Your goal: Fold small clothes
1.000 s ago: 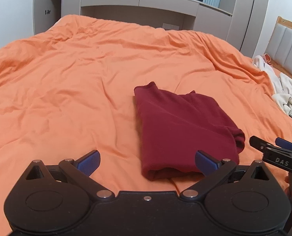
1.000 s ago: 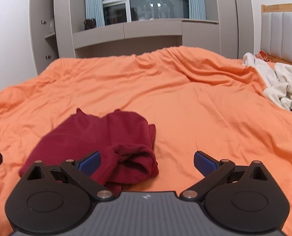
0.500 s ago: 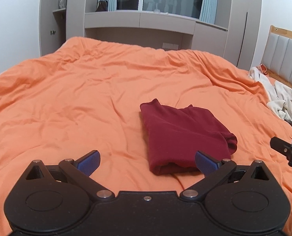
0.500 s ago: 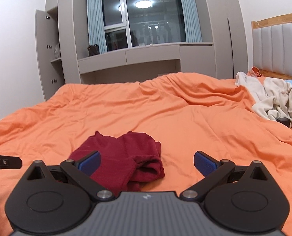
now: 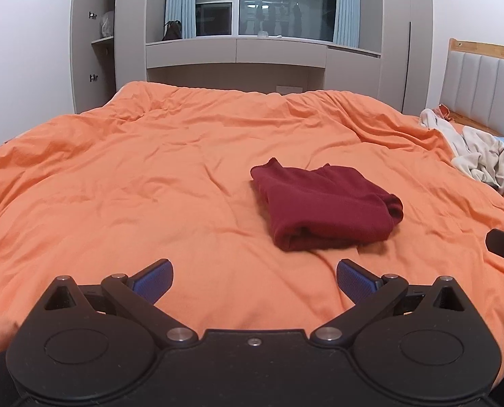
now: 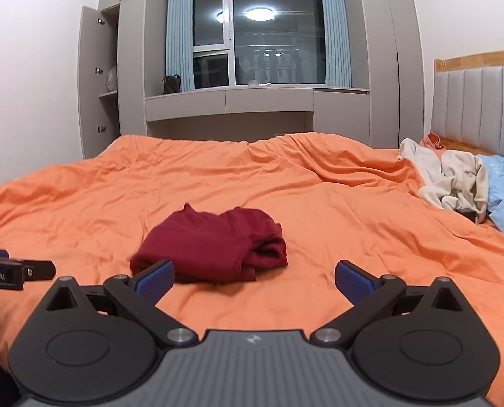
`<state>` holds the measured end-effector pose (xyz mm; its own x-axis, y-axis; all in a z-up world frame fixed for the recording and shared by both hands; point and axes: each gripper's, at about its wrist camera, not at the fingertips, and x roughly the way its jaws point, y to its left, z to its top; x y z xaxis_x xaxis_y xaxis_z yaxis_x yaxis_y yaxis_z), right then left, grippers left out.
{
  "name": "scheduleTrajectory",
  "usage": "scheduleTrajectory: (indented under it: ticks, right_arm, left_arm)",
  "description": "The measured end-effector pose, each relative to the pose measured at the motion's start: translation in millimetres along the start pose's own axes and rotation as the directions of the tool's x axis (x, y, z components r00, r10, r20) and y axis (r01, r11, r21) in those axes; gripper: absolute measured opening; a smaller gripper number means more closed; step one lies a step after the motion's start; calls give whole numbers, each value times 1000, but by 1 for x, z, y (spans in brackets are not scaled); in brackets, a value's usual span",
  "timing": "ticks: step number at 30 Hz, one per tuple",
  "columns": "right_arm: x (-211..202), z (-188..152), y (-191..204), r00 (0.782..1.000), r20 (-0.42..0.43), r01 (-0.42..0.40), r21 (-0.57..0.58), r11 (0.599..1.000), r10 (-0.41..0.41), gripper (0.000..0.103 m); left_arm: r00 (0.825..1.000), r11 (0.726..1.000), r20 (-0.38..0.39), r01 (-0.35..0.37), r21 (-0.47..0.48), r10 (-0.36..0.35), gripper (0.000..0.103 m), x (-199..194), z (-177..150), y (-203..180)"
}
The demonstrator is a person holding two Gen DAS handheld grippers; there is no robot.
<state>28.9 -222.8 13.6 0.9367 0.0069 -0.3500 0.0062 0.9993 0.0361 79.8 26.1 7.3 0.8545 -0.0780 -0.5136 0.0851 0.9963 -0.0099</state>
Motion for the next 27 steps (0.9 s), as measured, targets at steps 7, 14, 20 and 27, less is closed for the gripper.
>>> scheduleTrajectory:
  ticks: [7, 14, 20, 27]
  right_arm:
    - [-12, -12, 6, 1000, -17, 7, -5, 1000, -8, 103]
    - [-17, -20, 5, 1000, -15, 18, -1, 1000, -18, 103]
    - [-14, -23, 4, 999, -34, 18, -5, 1000, -18, 103]
    - [-13, -24, 3, 999, -40, 17, -1, 1000, -17, 103]
  left_arm:
    - [1000, 1000, 6, 6, 3, -6, 102, -11, -17, 5]
    - [1000, 1000, 5, 5, 5, -5, 102, -14, -23, 5]
    - [1000, 1000, 5, 5, 10, -5, 102, -15, -25, 4]
    - [1000, 1000, 0, 2, 13, -2, 102, -14, -25, 4]
